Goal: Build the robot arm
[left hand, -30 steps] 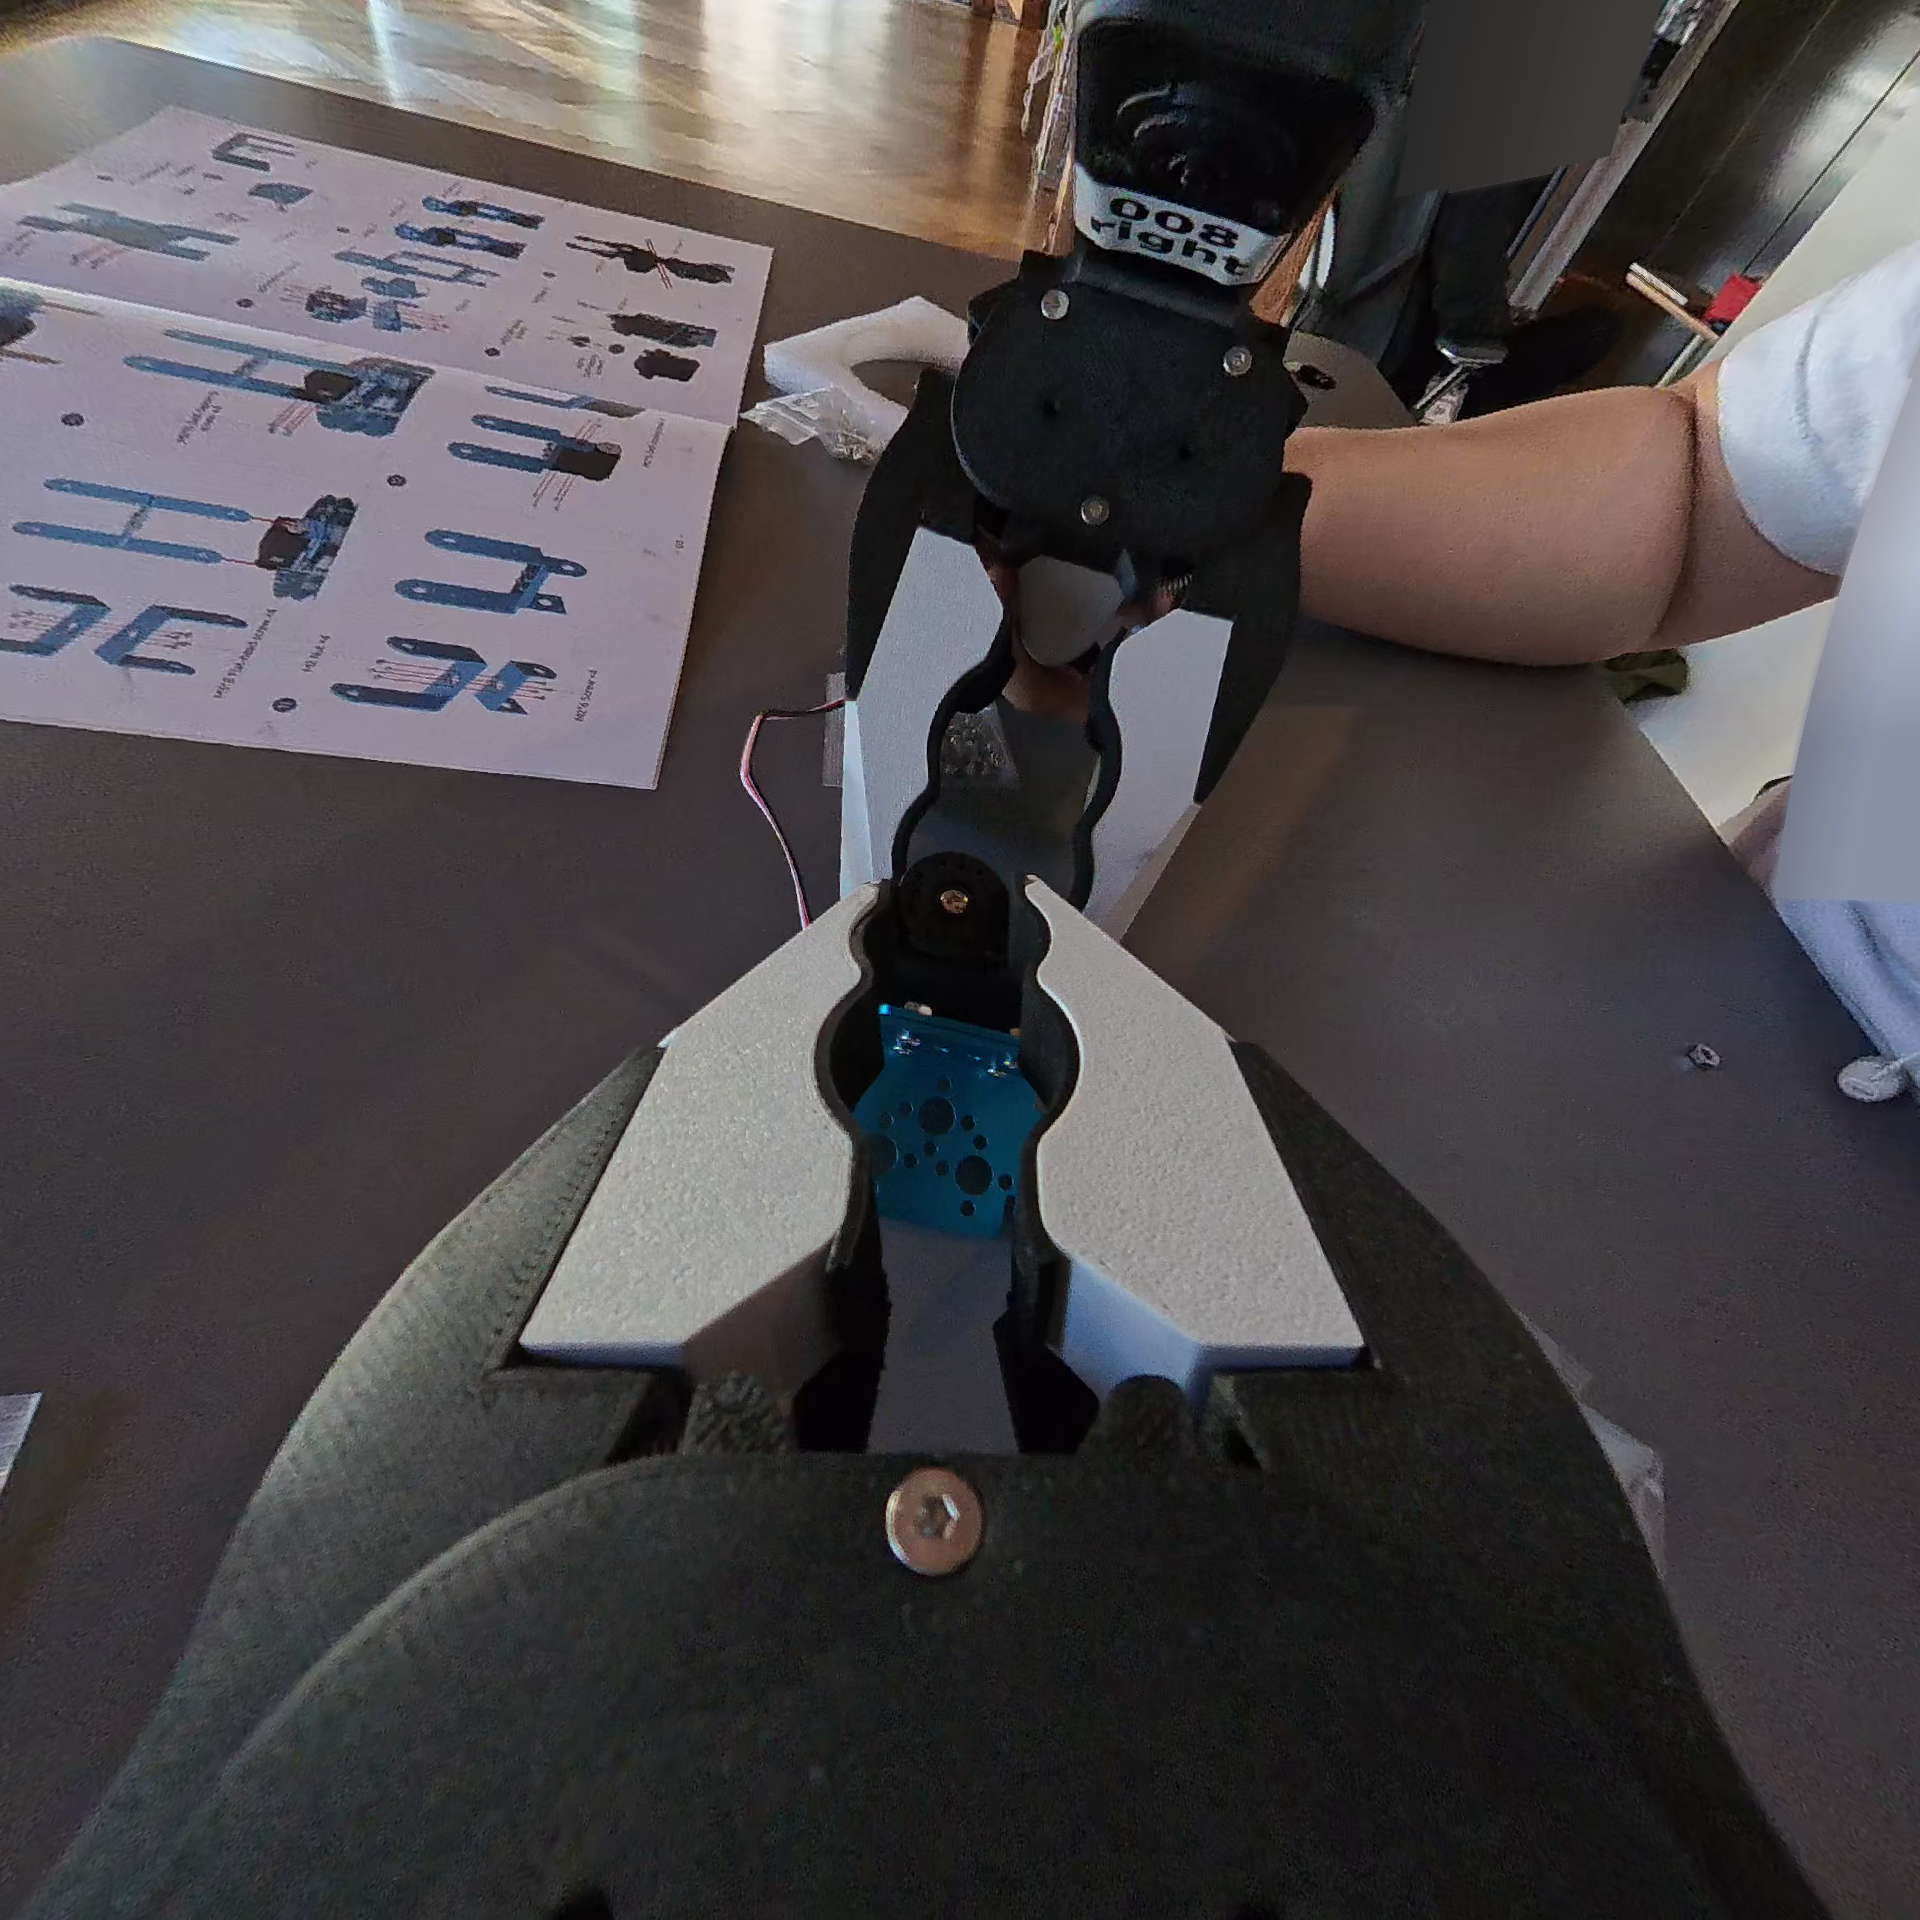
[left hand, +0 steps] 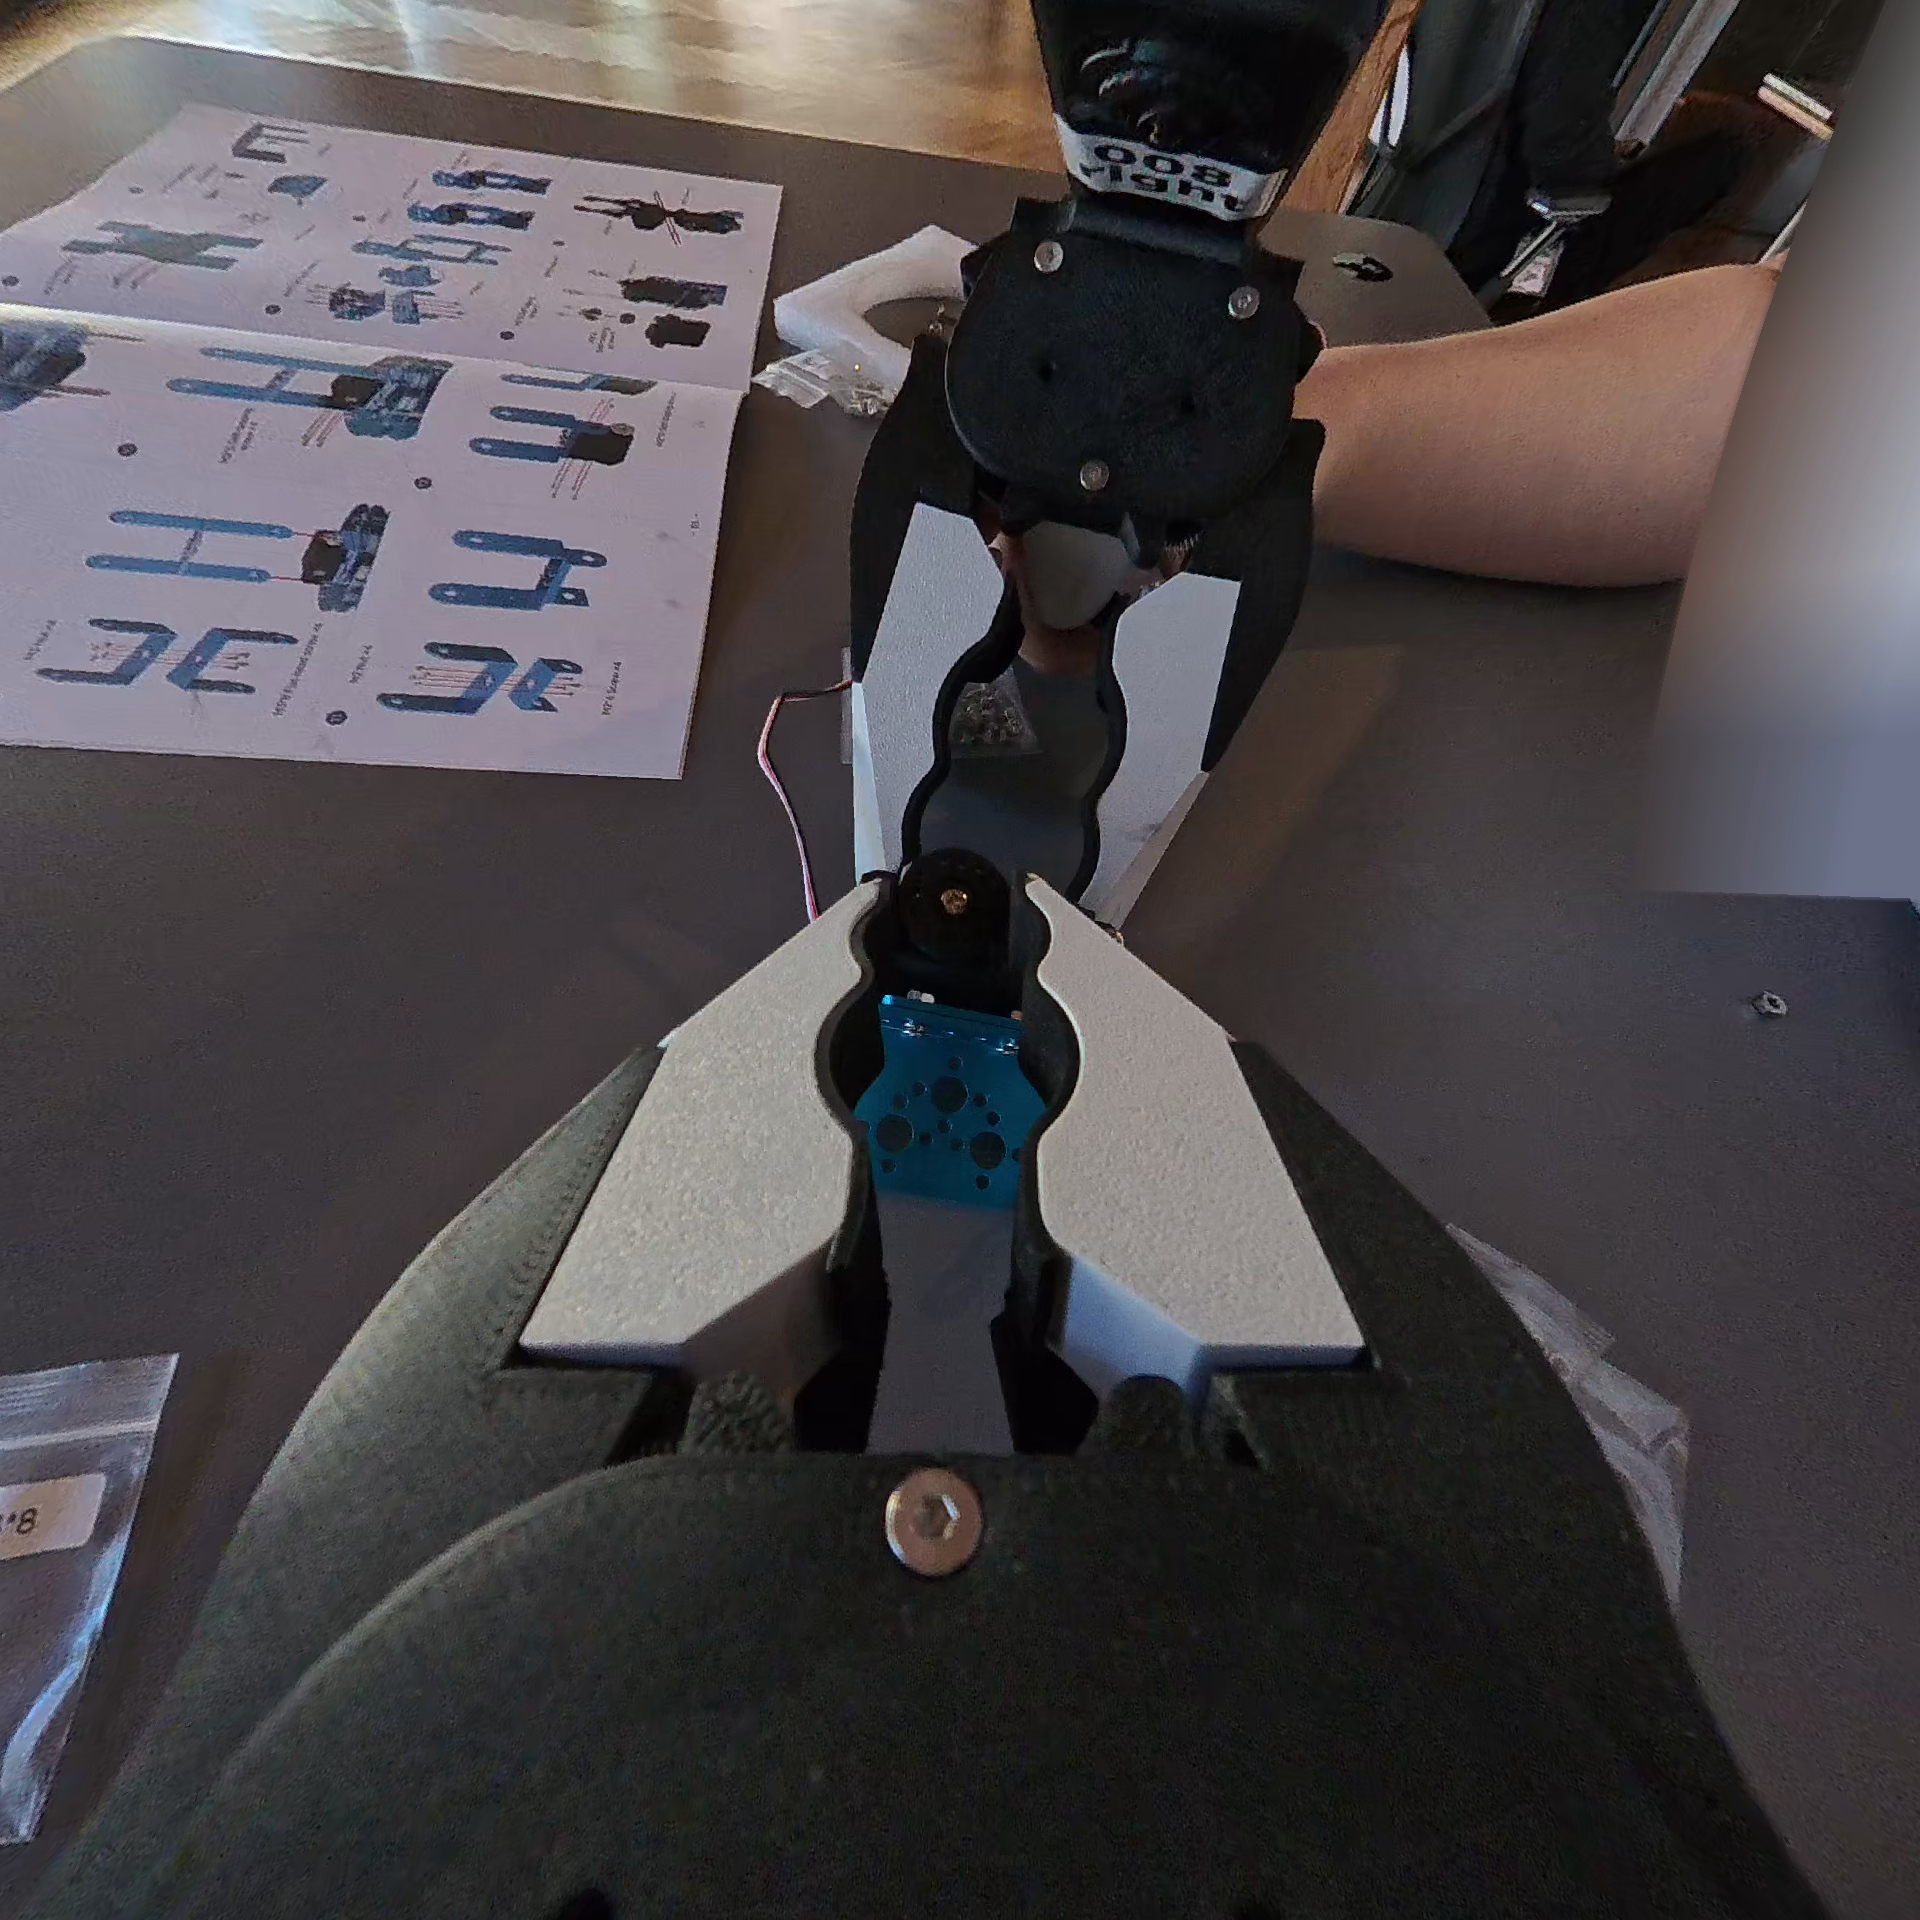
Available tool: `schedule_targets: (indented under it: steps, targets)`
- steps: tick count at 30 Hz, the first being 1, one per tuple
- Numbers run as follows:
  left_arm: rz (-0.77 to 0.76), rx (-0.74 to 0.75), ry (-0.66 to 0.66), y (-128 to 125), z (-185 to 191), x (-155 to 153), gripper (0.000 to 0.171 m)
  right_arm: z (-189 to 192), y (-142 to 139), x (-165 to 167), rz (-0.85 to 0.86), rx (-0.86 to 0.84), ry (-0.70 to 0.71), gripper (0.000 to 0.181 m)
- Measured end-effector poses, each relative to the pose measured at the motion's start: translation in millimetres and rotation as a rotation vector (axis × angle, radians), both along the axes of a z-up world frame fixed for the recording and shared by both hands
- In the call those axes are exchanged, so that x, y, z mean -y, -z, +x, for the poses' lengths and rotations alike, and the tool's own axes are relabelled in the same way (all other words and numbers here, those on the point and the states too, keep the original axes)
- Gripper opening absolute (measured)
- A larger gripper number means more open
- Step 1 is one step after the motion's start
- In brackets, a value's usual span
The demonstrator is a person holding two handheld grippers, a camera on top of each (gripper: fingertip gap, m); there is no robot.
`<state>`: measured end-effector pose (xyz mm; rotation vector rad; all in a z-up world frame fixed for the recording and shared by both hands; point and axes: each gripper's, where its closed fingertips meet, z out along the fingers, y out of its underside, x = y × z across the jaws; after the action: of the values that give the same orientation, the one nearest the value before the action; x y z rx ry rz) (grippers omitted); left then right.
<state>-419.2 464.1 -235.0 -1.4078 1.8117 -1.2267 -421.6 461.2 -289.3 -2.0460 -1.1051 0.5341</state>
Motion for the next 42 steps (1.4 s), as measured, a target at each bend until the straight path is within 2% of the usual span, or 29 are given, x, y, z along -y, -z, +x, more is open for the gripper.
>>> schedule_targets:
  steps: [16, 20, 25, 29, 35, 42]
  targets:
    - [0.017, -0.008, -0.013, -1.6, 0.9, -1.6, 0.021, 1.2, -0.4, -0.9, 0.011, 0.005, 0.008, 0.043]
    - [0.022, -0.022, -0.016, 2.4, 1.3, -2.2, 0.021, 3.3, -7.8, 3.0, 0.042, 0.0, -0.01, 0.05]
    - [0.011, -0.012, -0.016, 2.0, 0.2, -2.7, 0.021, -1.7, -32.2, 8.7, 0.08, -0.115, -0.017, 0.043]
    - [0.015, -0.006, -0.016, 2.5, 0.1, -3.0, 0.021, -1.0, -27.0, 9.0, 0.056, -0.117, -0.009, 0.04]
    - [0.022, 0.011, -0.017, 3.2, -1.8, -5.2, 0.021, -5.9, -30.4, 16.7, 0.057, -0.137, -0.044, 0.022]
    - [0.069, 0.013, -0.016, 3.6, -4.6, -6.1, 0.021, -32.6, -33.3, 39.1, 0.065, -0.147, -0.132, 0.013]
